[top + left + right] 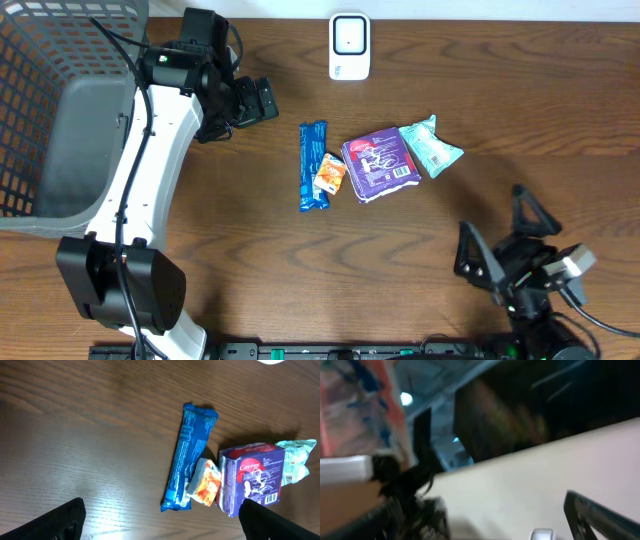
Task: Scan the item barcode
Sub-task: 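Reach the right gripper to the green wipes pack and grasp it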
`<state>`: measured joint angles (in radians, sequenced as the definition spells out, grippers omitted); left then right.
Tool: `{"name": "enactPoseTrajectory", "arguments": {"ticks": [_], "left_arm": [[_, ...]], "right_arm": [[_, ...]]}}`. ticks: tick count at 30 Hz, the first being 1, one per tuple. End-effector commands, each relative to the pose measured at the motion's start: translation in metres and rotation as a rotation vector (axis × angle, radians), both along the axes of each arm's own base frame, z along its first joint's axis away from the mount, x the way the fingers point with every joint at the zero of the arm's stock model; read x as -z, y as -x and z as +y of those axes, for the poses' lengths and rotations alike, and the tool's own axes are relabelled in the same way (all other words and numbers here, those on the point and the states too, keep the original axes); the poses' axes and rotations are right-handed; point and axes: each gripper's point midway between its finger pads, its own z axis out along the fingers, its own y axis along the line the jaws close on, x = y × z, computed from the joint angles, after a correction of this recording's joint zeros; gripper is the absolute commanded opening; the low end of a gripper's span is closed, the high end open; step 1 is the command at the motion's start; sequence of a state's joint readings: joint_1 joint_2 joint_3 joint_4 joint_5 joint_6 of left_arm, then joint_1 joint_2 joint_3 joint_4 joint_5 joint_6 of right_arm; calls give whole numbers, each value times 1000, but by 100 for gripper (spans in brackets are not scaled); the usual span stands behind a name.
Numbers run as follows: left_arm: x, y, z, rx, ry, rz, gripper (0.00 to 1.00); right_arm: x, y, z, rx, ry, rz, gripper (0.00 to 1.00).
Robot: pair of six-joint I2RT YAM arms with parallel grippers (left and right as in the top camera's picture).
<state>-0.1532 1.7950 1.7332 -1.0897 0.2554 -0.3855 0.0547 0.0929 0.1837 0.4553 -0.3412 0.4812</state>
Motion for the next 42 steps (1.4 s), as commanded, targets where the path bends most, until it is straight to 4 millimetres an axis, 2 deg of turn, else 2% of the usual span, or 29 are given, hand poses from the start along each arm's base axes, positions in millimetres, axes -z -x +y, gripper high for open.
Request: {"name": "enactPoseTrajectory", "arguments": {"ticks": [1,3,6,10,15,20,25,28,30,31,33,34,36,37,42], "left_arm": [[0,-2,4,1,-16,-6,98],[0,-1,4,1,-16,-5,98],[0,-1,4,1,-16,-5,98],[0,-1,4,1,-16,-5,98],[0,-1,4,1,-16,-5,98],[0,-2,4,1,-16,-6,98],[0,-2,4,1,-16,-6,98],[0,-2,4,1,-16,-6,98],[0,-1,4,1,-16,-5,98],[0,-2,4,1,-16,-6,98],[0,-2,4,1,-16,-6,98],[0,-2,4,1,-16,-6,98],[0,-1,4,1,-16,-5,98],[0,-2,4,1,-16,-6,98],[0,-2,4,1,-16,-6,98]], "right_arm": [[-40,-5,-8,177,203,-57,99],[-47,-23,-13,246,304,44,99],[-47,-55,-26,328,415,254,99],[-31,-94,-35,346,553,525,99],[4,-131,-43,321,682,831,99],[43,-172,-43,227,747,1037,99],[83,-202,-22,50,762,1131,99],[108,-214,-18,6,758,1181,99],[123,-217,-6,-78,741,1204,99],[130,-217,1,-128,737,1207,97],[143,-219,13,-225,741,1205,81],[150,-219,18,-264,744,1205,66],[166,-223,20,-295,746,1233,18],[174,-224,19,-298,748,1252,1],[212,-229,19,-327,745,1339,1]]}}
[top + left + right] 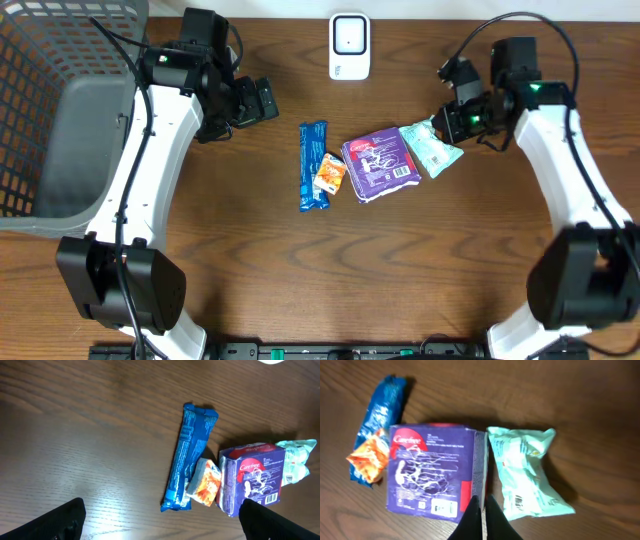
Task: Scan the item barcode
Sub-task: 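Reach the right gripper to the green wipes pack and grasp it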
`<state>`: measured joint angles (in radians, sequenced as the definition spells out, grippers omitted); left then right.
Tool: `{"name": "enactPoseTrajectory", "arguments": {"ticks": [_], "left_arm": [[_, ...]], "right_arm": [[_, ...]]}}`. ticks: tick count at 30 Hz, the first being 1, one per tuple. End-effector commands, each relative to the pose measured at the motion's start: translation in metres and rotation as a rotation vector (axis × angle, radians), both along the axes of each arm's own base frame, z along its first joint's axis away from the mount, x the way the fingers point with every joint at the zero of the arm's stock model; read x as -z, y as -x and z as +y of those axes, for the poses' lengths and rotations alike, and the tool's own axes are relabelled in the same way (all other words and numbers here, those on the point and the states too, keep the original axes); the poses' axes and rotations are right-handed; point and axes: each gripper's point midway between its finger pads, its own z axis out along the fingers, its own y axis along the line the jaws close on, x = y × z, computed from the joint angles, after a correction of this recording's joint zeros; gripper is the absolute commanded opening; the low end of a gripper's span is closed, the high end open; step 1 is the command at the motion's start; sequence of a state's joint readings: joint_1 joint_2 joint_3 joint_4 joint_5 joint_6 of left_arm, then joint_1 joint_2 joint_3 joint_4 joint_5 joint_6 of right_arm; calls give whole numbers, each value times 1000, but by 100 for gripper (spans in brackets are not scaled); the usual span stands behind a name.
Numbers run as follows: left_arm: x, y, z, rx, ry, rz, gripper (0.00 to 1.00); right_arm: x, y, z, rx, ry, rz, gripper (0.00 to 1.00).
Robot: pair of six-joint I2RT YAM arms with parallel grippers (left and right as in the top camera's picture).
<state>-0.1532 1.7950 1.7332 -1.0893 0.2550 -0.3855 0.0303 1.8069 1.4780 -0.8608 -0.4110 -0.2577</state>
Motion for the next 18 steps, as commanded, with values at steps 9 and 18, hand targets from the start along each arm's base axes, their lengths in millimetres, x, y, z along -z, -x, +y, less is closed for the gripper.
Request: {"name": "enactPoseTrajectory", "arguments": {"ticks": [9,18], "left_arm": [[0,-1,4,1,-16,-5,98],[0,-1,4,1,-16,-5,98]], "right_arm": [[67,-6,-6,13,65,145,1],[138,-24,-27,112,174,199,1]]}}
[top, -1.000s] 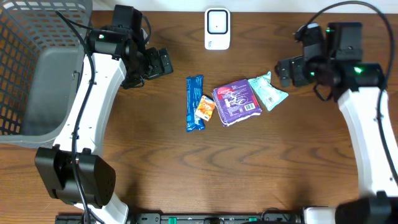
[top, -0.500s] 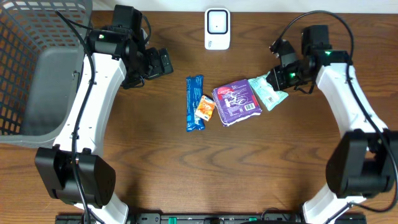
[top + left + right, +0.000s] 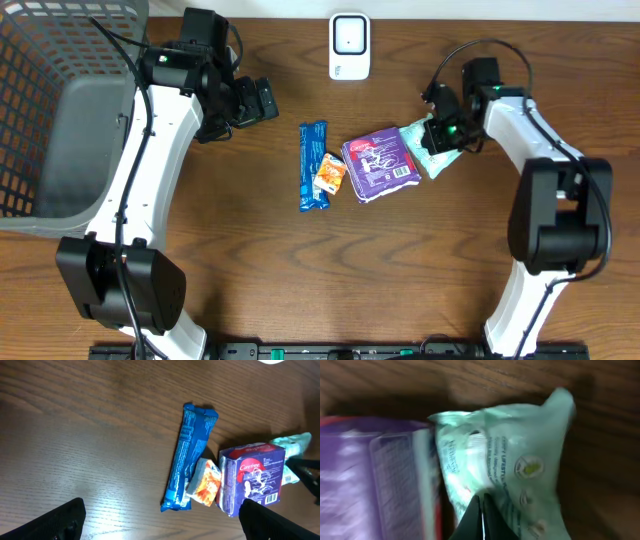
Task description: Scan the item barcode
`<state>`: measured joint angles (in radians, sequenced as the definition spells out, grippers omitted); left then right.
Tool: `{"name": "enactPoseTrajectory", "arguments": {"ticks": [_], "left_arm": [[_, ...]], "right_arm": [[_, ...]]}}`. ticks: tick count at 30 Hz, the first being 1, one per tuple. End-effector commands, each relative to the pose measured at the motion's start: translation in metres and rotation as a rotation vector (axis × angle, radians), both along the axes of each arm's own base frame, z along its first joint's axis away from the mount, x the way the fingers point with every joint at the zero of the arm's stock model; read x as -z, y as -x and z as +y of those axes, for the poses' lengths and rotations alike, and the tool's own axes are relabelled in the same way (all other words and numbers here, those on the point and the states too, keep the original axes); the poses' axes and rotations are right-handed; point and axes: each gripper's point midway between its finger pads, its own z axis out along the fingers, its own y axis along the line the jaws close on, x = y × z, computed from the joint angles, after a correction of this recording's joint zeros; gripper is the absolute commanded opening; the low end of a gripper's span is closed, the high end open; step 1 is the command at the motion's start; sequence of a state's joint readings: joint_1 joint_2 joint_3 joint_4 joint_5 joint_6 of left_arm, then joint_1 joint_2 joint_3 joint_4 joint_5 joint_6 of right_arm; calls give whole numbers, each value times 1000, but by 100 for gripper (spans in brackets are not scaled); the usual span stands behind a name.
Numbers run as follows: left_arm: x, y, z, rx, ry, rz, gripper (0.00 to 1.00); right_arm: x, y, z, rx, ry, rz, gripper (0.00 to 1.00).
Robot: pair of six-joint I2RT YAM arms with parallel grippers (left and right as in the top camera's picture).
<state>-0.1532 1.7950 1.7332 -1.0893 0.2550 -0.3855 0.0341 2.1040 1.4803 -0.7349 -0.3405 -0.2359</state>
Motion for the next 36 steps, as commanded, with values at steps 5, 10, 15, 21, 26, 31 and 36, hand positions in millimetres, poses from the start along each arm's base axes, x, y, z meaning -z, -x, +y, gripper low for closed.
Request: {"name": "enactPoseTrajectory", "arguments": {"ticks": [5,10,15,21,26,31,36], "left_arm": [[0,-1,4,1,-16,-5,98],[0,-1,4,1,-16,-5,98],[0,-1,4,1,-16,-5,98],[0,-1,4,1,-16,-5,98],[0,-1,4,1,-16,-5,98],[0,-1,4,1,-16,-5,98],[0,-1,4,1,-16,-5,98]], "right_arm": [[10,-8,-30,146,169,23,1],[-52,-19,-30,177,152,-91,1],[-100,-20,-32,197,145,-197,1],[-85,-22,-36,205,167,-181,1],[-48,-28,-32,281,141,-113,1],[-2,-28,-27,274,123,-32,1],[21,-23,-35,280,144,17,1]]}}
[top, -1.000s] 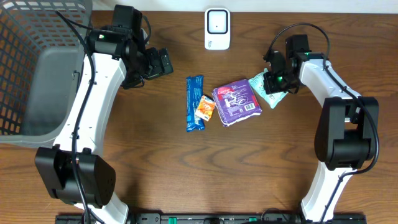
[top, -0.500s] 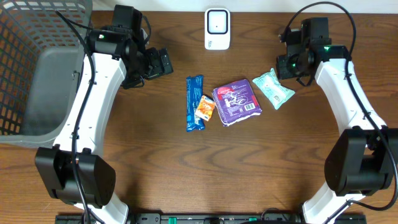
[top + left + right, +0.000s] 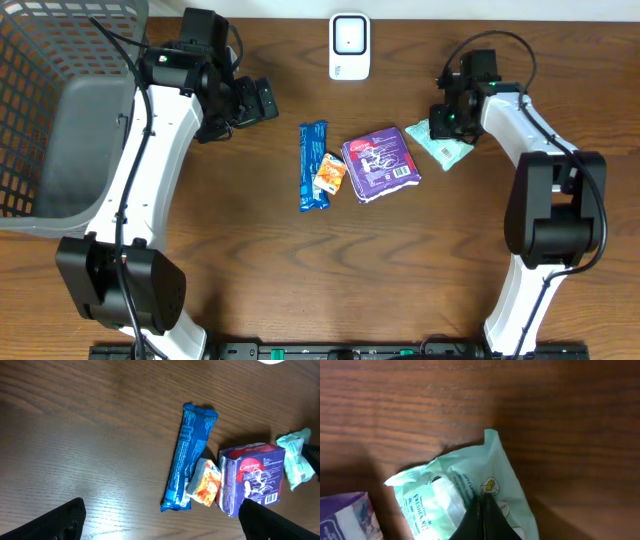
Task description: Scan the item barcode
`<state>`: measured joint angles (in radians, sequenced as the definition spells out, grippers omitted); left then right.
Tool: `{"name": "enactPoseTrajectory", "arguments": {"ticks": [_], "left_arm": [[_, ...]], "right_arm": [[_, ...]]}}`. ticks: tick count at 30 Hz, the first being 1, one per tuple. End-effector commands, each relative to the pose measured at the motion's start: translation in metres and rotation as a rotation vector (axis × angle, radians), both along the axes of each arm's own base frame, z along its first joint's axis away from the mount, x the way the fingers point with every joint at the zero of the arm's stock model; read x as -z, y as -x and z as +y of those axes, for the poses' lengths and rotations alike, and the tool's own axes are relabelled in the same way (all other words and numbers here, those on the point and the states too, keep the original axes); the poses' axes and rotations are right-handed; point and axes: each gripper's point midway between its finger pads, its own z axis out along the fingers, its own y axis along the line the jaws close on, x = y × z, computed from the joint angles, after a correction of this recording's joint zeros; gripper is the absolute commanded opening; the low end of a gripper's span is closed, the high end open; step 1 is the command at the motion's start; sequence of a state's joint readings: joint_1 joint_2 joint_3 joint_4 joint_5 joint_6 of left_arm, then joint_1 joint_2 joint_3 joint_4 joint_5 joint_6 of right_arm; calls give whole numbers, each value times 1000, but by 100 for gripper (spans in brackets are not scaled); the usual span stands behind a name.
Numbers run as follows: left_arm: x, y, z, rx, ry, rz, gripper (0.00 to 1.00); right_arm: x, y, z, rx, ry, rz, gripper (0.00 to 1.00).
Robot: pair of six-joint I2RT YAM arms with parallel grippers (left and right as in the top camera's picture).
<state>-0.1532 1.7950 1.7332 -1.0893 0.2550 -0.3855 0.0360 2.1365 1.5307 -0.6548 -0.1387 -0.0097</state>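
Observation:
A mint-green packet (image 3: 447, 148) (image 3: 427, 502) lies right of a purple Carefree pack (image 3: 380, 164) (image 3: 252, 477). My right gripper (image 3: 441, 126) (image 3: 481, 502) is shut, its joined tips resting on the packet's top face. The white scanner (image 3: 349, 45) stands at the far edge of the table. A blue bar (image 3: 313, 165) (image 3: 189, 457) and a small orange packet (image 3: 329, 174) lie left of the purple pack. Up at the left, my left gripper (image 3: 262, 100) (image 3: 160, 527) hangs wide open with nothing between its fingers.
A grey mesh basket (image 3: 40, 60) fills the far left of the table. The wood table (image 3: 300, 280) shows bare in front of the items. The left arm's white link (image 3: 140, 170) runs alongside the basket.
The mint-green packet has shifted right and turned, now apart from the purple pack. My right gripper stays shut with its tips on it. The left arm has not moved.
My right arm was folded low at the near right. Then it hung, shut, over the seam between the purple pack and the mint packet. Then it was down on the mint packet, which now sits turned and further right.

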Motion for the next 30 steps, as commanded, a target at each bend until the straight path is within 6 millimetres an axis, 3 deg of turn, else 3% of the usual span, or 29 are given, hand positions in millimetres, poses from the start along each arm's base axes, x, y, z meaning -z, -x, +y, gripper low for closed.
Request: {"name": "enactPoseTrajectory", "arguments": {"ticks": [1,4,9,13,16,24,30], "left_arm": [[0,-1,4,1,-16,-5,98],[0,-1,4,1,-16,-5,98],[0,-1,4,1,-16,-5,98],[0,-1,4,1,-16,-5,98],[0,-1,4,1,-16,-5,98],[0,-1,4,1,-16,-5,98],[0,-1,4,1,-16,-5,98]], "right_arm": [[12,12,-6,28,-1,60,1],[-15,9,-14,45,-2,25,1],[-78,16,-25,68,-4,-60,1],[-97,38,-26,72,-2,-26,1],[-88,50,-25,69,-3,30,1],[-33,68,0,8,-46,108,1],[6,85,-19,89,58,133,1]]}}
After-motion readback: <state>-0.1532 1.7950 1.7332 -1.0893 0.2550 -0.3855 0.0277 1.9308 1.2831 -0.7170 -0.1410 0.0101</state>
